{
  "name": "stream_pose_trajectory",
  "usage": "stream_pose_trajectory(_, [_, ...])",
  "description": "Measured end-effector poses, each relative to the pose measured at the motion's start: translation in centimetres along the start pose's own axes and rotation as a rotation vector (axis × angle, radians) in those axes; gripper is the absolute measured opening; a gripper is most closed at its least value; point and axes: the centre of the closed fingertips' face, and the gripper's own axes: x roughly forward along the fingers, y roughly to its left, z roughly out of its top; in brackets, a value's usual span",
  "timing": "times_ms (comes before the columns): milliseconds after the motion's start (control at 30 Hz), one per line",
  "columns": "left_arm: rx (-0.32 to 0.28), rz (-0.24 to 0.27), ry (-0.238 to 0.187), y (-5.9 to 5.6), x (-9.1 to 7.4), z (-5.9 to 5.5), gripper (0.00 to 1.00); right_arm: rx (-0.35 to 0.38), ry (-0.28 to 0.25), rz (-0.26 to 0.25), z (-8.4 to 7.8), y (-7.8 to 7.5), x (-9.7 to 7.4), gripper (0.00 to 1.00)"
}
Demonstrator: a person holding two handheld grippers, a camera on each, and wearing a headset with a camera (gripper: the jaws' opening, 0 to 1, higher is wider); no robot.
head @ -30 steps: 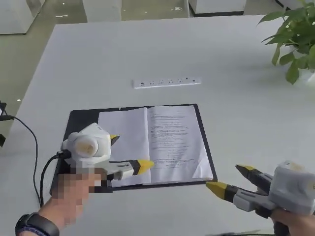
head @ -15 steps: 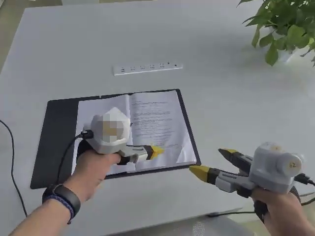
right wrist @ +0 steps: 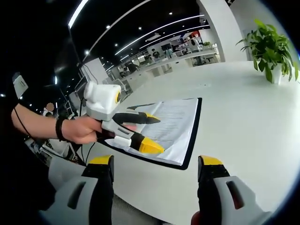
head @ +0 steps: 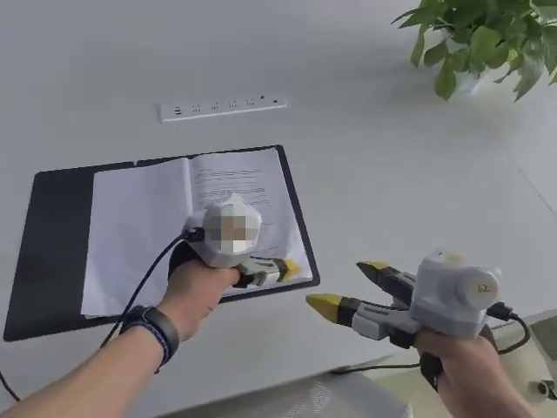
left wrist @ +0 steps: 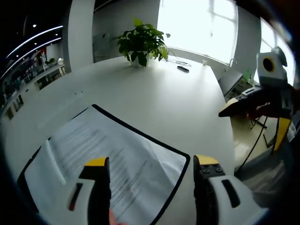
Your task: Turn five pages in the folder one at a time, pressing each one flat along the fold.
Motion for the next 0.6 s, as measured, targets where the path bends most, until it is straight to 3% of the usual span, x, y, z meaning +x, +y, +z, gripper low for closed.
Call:
stream_pose_trajectory(400, [-0.029, 0.039, 0.053, -0.2, 3.3, -1.7, 0.72, -0.005, 0.023, 0.043, 0.4, -0.1, 0.7, 0.71])
stream_pose_trajectory(600, [0.016, 0.07, 0.068, -0.6, 4.3, -2.0, 0.75, 0.006, 0.023, 0.052, 0.6, -0.2, 0.8, 0.71])
